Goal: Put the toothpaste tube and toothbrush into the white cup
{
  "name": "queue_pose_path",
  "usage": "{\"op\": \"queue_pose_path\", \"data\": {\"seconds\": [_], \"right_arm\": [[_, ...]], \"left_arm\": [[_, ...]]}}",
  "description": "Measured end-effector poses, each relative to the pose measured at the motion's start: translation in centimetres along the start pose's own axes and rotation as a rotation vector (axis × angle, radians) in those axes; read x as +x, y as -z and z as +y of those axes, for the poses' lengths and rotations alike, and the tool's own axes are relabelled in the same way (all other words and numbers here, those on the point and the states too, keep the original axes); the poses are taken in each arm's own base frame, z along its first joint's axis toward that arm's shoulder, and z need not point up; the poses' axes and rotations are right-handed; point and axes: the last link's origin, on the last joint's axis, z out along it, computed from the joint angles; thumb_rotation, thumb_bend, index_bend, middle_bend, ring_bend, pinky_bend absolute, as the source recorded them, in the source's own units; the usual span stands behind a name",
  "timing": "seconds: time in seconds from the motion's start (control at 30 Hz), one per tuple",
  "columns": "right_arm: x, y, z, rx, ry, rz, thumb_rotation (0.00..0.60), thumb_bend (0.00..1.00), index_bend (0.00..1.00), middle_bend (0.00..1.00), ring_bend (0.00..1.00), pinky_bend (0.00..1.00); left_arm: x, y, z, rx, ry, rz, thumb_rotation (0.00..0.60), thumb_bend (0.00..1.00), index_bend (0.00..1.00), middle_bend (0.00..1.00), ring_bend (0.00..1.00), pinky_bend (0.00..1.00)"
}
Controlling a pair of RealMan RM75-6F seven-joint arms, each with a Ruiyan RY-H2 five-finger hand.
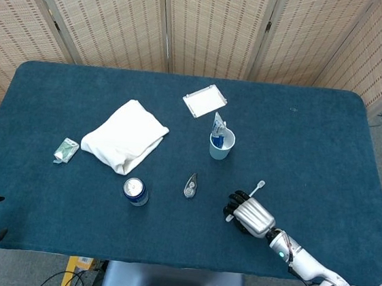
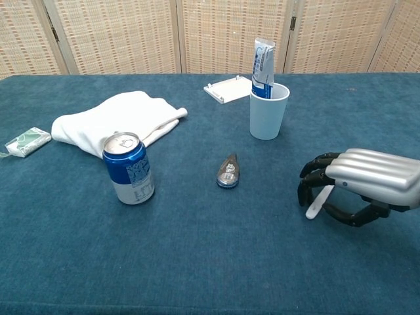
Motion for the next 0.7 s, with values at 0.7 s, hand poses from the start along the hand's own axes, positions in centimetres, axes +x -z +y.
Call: {"op": "queue_pose_path", "data": {"seconds": [0.7], "right_arm": [[0.6, 5.6, 4.6, -0.188, 0.060, 0.002, 0.600, 0.56, 0.38, 0.43, 0.18, 0.18]], "left_arm": [[-0.1, -0.1, 0.0, -0.003, 0.010, -0.007, 0.600, 0.27, 0.28, 0.26, 0.22, 0.23]]}}
